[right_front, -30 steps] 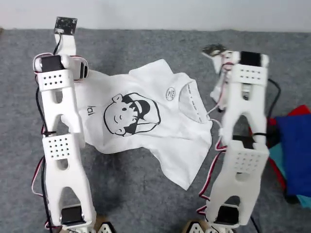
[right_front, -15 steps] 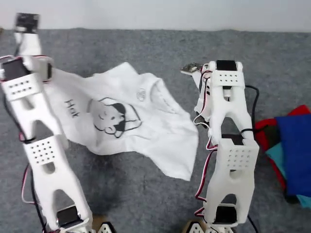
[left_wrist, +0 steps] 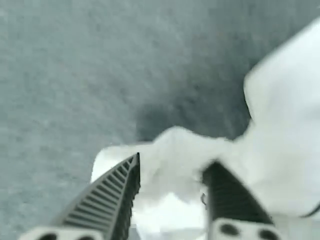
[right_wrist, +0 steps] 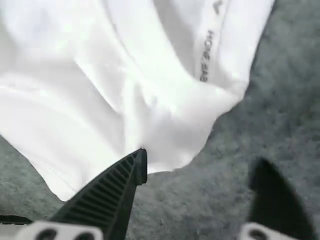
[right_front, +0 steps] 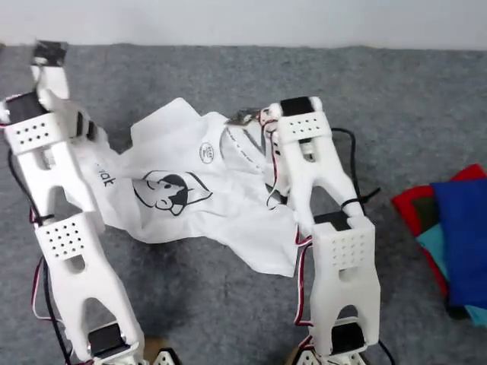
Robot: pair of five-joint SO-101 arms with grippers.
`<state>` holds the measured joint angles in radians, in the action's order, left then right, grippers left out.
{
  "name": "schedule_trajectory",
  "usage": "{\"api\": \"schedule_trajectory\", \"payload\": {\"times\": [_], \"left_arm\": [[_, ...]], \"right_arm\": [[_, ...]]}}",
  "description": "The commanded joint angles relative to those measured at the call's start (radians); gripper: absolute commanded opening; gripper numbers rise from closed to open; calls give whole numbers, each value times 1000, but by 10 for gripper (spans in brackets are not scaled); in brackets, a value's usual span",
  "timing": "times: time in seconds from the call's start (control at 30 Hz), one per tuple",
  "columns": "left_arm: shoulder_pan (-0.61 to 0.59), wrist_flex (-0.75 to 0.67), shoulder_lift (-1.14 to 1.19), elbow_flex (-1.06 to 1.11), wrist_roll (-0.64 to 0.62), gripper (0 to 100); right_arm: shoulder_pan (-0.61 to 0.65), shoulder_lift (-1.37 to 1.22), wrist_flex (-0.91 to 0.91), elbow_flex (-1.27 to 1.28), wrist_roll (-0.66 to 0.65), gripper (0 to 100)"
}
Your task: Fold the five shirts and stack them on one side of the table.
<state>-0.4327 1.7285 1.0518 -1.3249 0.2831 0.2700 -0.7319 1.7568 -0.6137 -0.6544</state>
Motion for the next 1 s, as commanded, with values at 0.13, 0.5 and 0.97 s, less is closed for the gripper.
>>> {"api": "schedule_trajectory", "payload": {"times": [0.13, 0.5, 0.97], "left_arm": [[114, 25, -54, 88, 8, 265], [170, -35, -72, -171, -140, 264], [-54, 23, -74, -173, -140, 252]], "right_arm": [[27, 22, 16, -135, -11, 481], [33, -291, 27, -437, -9, 400], [-61, -466, 25, -660, -9, 39]]}}
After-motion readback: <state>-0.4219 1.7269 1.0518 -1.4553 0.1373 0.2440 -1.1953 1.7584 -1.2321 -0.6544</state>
